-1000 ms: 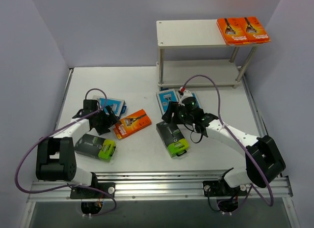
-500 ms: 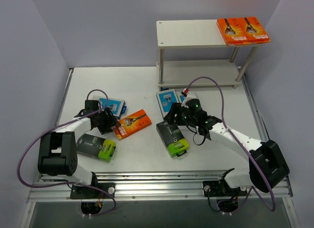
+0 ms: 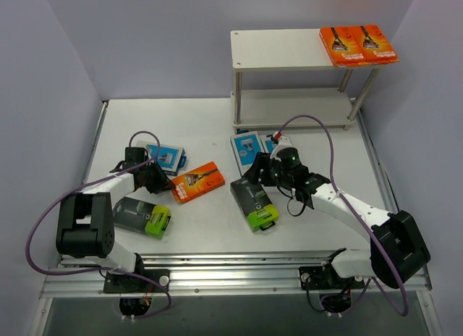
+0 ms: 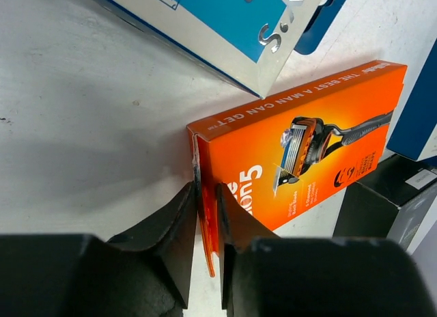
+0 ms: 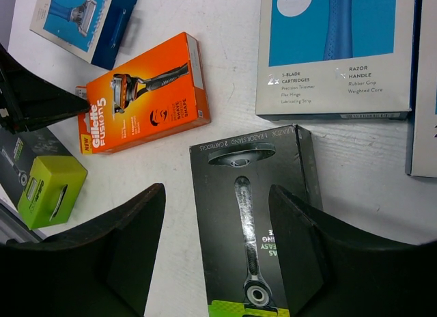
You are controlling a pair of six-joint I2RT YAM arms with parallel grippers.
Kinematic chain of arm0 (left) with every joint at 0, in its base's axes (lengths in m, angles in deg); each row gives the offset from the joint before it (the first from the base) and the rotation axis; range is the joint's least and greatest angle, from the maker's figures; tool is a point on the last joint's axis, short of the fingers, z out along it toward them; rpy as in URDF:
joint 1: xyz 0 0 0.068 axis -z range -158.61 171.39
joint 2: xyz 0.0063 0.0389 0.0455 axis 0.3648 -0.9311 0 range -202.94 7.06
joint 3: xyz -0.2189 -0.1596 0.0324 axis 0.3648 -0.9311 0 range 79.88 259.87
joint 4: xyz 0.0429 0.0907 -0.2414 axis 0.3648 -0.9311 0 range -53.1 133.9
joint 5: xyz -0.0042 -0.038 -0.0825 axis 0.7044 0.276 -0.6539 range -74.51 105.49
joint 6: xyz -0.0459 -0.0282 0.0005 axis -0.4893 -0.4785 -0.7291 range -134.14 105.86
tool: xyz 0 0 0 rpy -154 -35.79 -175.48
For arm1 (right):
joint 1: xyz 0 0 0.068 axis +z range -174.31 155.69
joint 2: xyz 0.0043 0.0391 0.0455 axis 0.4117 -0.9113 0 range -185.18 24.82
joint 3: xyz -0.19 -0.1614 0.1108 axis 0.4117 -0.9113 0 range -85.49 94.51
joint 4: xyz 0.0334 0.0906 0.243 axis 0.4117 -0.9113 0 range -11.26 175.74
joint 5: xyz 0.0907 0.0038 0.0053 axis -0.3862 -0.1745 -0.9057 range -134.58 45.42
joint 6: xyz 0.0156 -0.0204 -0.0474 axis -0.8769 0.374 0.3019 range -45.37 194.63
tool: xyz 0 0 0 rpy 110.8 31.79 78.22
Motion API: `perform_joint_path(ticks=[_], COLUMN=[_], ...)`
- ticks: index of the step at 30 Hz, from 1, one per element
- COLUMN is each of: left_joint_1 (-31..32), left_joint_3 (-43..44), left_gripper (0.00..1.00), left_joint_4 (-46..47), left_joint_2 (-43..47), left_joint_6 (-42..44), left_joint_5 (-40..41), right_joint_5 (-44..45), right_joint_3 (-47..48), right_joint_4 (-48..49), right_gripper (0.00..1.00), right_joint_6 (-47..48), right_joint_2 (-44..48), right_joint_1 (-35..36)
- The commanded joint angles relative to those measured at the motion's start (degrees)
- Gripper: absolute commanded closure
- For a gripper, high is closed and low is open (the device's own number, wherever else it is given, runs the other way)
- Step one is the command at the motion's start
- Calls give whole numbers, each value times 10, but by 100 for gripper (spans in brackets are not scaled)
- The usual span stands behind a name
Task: Place and organize the shaving razors onto the shelf
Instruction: Grab a shaving razor with the left arm
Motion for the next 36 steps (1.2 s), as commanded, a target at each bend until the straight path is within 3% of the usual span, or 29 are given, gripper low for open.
perform_joint_path(ticks=[1, 5, 14, 25, 36], left_joint_1=[-2, -2, -2, 22, 140], left_joint_3=[11, 15, 48, 100, 207], left_gripper=[76, 85, 97, 98, 98], left_joint_4=[11, 2, -57, -90, -193], left_joint_2=[7, 23, 102, 181, 177], left_joint_6=[10, 12, 40, 104, 254], left_joint_5=[-4, -5, 11, 0, 11], right_joint_5=[-4, -7, -13, -78, -183], right_joint_3=[-2, -1, -1, 10, 37], right_joint_4=[16, 15, 10, 41, 103], right_gripper=[42, 42, 42, 42, 39], right_joint_6=[-4, -6, -12, -5, 52], right_joint_2=[27, 32, 36, 35, 15], right_joint_1=[-2, -2, -3, 4, 52])
